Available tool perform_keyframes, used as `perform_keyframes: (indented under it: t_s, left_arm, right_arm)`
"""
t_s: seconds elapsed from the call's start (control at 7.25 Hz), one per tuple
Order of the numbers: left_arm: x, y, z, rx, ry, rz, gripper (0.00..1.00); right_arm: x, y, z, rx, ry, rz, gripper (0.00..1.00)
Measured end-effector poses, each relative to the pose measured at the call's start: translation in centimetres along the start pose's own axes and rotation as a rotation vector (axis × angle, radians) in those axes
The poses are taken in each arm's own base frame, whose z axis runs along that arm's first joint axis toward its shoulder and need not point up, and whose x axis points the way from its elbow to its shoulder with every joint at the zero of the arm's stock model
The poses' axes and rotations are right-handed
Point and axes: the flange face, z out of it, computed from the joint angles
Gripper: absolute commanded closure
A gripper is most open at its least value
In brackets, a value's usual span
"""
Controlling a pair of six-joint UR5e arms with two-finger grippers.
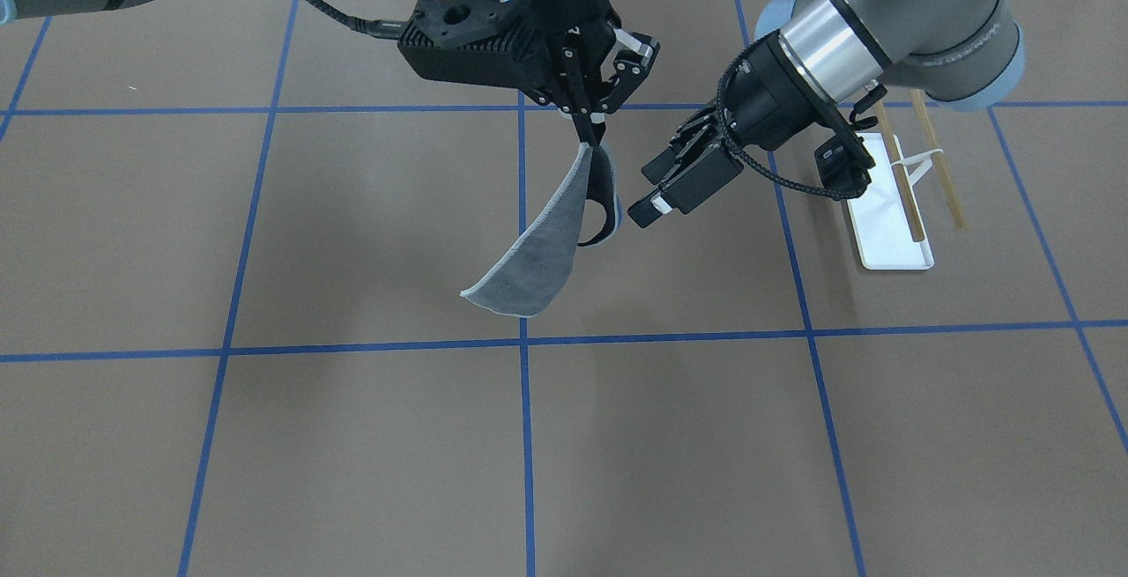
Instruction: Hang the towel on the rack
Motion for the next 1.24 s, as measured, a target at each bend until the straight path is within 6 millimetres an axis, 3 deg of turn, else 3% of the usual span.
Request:
perform_keyframes:
  t_s: [0.14,0.41,0.55,0.83,1.24]
  left_arm:
    - [-0.1,0.3,0.0,-0.01,0.002,-0.012,0.11]
    - [-0.6,0.9,0.2,-0.038,0.006,-0.046,0.32]
    - [-0.9,1.0,0.3,-0.043,0.004,-0.061,0.5]
    - [-1.2,1.0,0.2,-0.046,0.002,-0.103,1.0]
    - [-1.2,0.9,0.2,-0.044,0.002,-0.122,1.0]
  right_arm:
    - [-0.3,0.2,-0.2,0.007,-0.008,-0.007,1.0]
    - [-0.5,0.3,-0.3,0.025,-0.02,-0.018,1.0]
    - [-0.6,0.3,-0.3,0.029,-0.023,-0.02,1.0]
    - [-0.5,0.3,-0.3,0.031,-0.027,-0.023,1.0]
    - [-0.5,0.3,-0.3,0.031,-0.028,-0.024,0.97]
